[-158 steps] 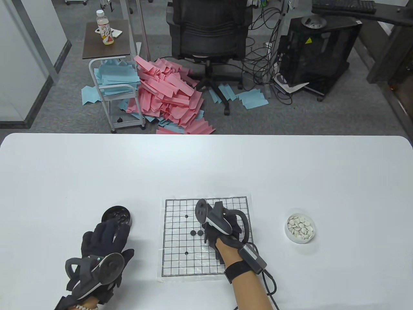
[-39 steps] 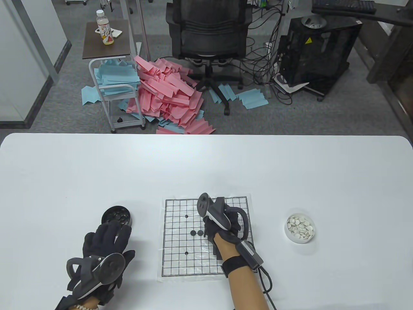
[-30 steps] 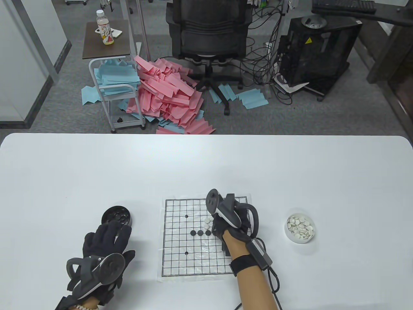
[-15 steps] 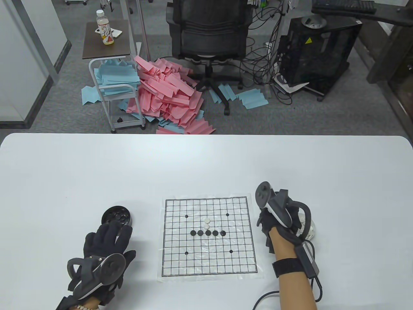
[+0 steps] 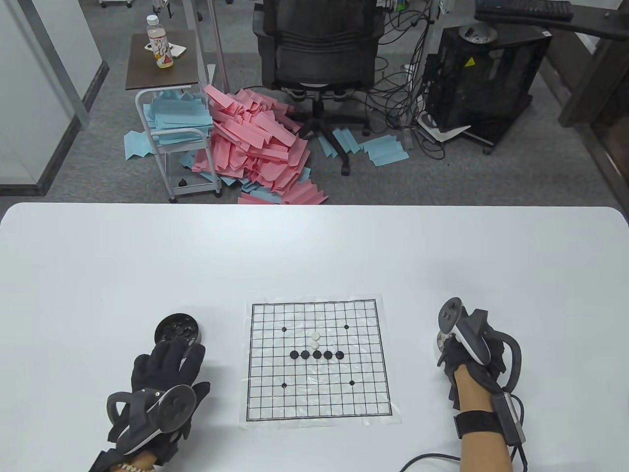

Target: Place Go stones in plus sign pattern

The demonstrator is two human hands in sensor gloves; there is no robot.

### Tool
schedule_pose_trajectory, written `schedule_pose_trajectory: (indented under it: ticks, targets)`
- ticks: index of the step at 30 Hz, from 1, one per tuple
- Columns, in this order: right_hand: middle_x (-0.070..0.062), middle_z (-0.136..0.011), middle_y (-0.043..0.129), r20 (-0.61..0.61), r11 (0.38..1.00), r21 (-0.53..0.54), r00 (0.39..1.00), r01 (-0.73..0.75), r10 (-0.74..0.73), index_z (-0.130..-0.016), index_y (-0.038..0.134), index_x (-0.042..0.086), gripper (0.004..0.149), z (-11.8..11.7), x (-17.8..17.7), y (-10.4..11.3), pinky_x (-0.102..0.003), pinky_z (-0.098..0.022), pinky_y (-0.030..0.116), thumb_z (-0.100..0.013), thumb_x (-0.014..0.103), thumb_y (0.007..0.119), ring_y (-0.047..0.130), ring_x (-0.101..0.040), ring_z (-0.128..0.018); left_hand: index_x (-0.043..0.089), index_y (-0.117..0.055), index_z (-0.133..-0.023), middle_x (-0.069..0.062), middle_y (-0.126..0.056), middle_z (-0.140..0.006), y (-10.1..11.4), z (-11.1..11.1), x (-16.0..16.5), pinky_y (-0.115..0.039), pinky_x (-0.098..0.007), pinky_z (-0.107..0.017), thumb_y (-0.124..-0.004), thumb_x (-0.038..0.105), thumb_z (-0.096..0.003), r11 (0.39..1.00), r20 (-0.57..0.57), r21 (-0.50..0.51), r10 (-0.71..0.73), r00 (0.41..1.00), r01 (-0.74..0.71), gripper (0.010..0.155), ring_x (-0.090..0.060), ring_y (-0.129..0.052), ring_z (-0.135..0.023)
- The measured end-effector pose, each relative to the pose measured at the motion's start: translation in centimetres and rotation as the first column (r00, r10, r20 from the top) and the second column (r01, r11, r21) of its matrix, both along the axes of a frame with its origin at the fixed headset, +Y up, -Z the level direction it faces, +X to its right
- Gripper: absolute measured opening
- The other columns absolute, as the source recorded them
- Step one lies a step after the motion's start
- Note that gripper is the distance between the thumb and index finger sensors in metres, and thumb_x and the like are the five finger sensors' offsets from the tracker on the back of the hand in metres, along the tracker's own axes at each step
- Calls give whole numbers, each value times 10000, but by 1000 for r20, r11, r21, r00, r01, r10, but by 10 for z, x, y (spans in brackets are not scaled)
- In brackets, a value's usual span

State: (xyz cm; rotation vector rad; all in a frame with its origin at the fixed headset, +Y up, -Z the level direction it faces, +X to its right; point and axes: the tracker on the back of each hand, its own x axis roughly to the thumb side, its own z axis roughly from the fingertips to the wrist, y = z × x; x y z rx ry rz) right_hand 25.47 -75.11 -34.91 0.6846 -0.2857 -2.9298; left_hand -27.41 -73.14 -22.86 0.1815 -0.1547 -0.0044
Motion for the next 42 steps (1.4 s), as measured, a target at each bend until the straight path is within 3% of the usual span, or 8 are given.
schedule_pose_trajectory:
  ticks: [10, 12, 19, 32, 38, 42]
  targets:
    - [7, -809, 947, -6, 995, -45, 996, -93, 93, -852, 852, 297, 506, -9, -5, -12, -365, -436, 827, -364, 396, 945, 977, -114, -526, 298, -574, -1077, -131, -580, -1190, 0, 0, 0, -513, -702, -718, -806, 539, -395, 1000, -7, -9, 1, 1000, -1, 760, -465, -630, -1078]
    - [16, -772, 962, -5, 995, -48, 996, -87, 87, -795, 881, 321, 435, -10, -5, -14, -363, -427, 828, -369, 392, 936, 975, -110, -498, 297, -575, -1077, -131, -579, -1191, 0, -1, 0, -512, -703, -717, -806, 538, -395, 1000, -8, -7, 3, 1000, -3, 759, -468, -628, -1078]
    - [16, -716, 969, -11, 994, -45, 995, -103, 103, -766, 878, 310, 393, -10, -7, -18, -357, -404, 833, -379, 370, 910, 957, -89, -434, 297, -576, -1076, -131, -580, -1190, 0, -1, -1, -514, -702, -717, -806, 537, -395, 1000, -6, -8, 1, 1000, -1, 757, -467, -629, -1077]
    - [3, -721, 945, 7, 998, 8, 998, 64, -64, -767, 871, 305, 388, -4, 8, -18, -364, -433, 813, -384, 365, 907, 931, -94, -459, 299, -575, -1076, -131, -578, -1192, 0, -1, -1, -512, -703, -718, -806, 539, -395, 1000, -5, -9, 1, 1000, -1, 759, -465, -629, -1079]
    - [-18, -728, 948, 16, 997, 40, 997, 69, -70, -789, 891, 283, 452, -4, 8, -20, -385, -441, 812, -357, 406, 943, 939, -114, -471, 298, -575, -1077, -131, -578, -1191, -1, -1, 0, -513, -702, -717, -806, 538, -395, 1000, -4, -12, -2, 1000, 2, 758, -464, -629, -1079]
    - [-10, -720, 945, 13, 997, 39, 998, 62, -63, -754, 903, 306, 405, -4, 6, -21, -389, -450, 806, -360, 386, 945, 931, -118, -473, 297, -574, -1077, -132, -580, -1191, -1, -1, 0, -513, -702, -717, -806, 538, -395, 1000, -3, -11, -2, 1000, 2, 759, -466, -630, -1078]
